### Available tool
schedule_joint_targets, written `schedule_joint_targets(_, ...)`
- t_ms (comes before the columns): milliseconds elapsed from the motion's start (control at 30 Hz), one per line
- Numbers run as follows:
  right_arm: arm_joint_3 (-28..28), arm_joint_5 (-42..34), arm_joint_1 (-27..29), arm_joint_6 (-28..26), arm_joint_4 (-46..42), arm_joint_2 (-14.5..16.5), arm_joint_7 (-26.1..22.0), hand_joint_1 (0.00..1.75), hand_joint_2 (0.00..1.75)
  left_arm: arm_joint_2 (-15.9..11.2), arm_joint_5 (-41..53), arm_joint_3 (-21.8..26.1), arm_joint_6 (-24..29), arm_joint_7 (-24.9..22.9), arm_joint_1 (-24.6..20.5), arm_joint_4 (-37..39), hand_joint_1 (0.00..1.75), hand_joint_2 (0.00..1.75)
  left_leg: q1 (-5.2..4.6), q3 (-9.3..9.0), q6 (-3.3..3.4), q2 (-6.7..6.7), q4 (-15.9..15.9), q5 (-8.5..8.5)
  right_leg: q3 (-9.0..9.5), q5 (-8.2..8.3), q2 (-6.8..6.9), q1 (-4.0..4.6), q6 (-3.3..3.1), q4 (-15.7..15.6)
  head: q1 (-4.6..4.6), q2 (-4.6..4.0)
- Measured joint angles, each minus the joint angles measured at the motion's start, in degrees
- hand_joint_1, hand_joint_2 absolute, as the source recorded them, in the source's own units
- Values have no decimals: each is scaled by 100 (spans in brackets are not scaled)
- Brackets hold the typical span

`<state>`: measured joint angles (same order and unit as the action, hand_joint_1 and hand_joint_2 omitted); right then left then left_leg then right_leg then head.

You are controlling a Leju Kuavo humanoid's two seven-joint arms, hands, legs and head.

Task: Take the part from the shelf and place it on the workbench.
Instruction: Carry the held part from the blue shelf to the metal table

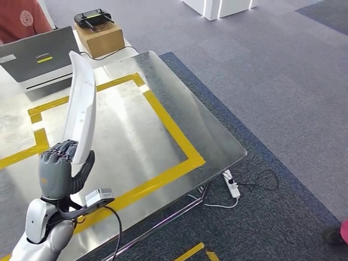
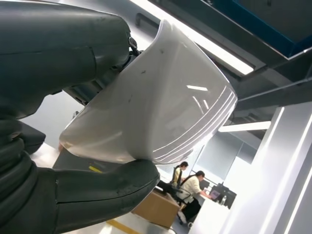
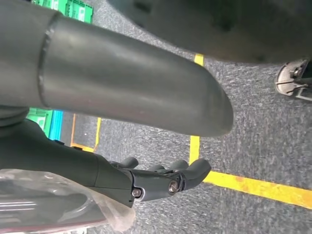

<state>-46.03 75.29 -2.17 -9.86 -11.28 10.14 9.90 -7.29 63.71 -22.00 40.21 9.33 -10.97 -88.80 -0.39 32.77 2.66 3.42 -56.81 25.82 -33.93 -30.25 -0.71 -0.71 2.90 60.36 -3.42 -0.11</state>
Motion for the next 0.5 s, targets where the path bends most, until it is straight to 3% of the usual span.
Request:
schedule_joint_targets(67,0,1,-4,1,0,1,0,0,0,-1,-7,-2,-1,0,-2,4,175,175,10,-2,14,20,13,-9,-365,-353,17,-5,15,738,-11,0)
schedule_joint_targets(100,0,0,-4,2,0,1,0,0,0,-2,-10,-4,-2,0,2,8,175,175,10,4,13,40,11,-7,-547,-473,20,-7,23,1089,-13,0)
schedule_joint_targets(133,0,0,0,2,0,1,0,0,0,-2,-11,-8,-2,0,7,12,175,175,10,7,10,68,8,-5,-653,-494,21,-9,28,1278,-11,0)
schedule_joint_targets(167,0,0,4,2,0,0,0,0,0,-3,-11,-11,-2,0,9,15,175,175,12,7,2,106,5,-1,-646,-400,18,-12,31,1236,-13,0)
schedule_joint_targets(200,0,1,8,2,0,-1,0,0,0,-3,-11,-15,-2,0,10,17,175,175,16,4,-10,152,-1,4,-521,-213,-2,-19,30,964,-13,0)
schedule_joint_targets(267,0,4,13,1,1,-1,1,0,0,-2,-13,-16,-2,0,4,17,175,175,18,14,-60,253,-34,26,-110,129,-196,-52,23,156,-14,0)
schedule_joint_targets(333,0,9,14,0,1,-1,-1,0,0,-1,-15,-19,-2,0,-2,17,175,175,20,55,-129,352,-73,33,135,215,-359,-69,-20,-268,-9,0)
schedule_joint_targets(400,0,22,14,0,1,-1,-2,0,0,-7,-15,-25,-1,-1,2,17,175,175,36,85,-194,457,-83,22,166,196,-293,-57,-90,-284,-5,0)
schedule_joint_targets(433,-1,31,14,0,1,-1,-2,0,0,-14,-16,-27,-1,-2,7,17,175,175,37,92,-224,425,-101,35,181,197,-230,-56,-123,-292,-7,0)
schedule_joint_targets(500,-1,46,17,-1,2,1,-5,0,0,-26,-20,-34,-1,-2,-5,17,175,175,23,207,-285,128,-370,205,217,193,-90,-64,-201,-315,21,0)
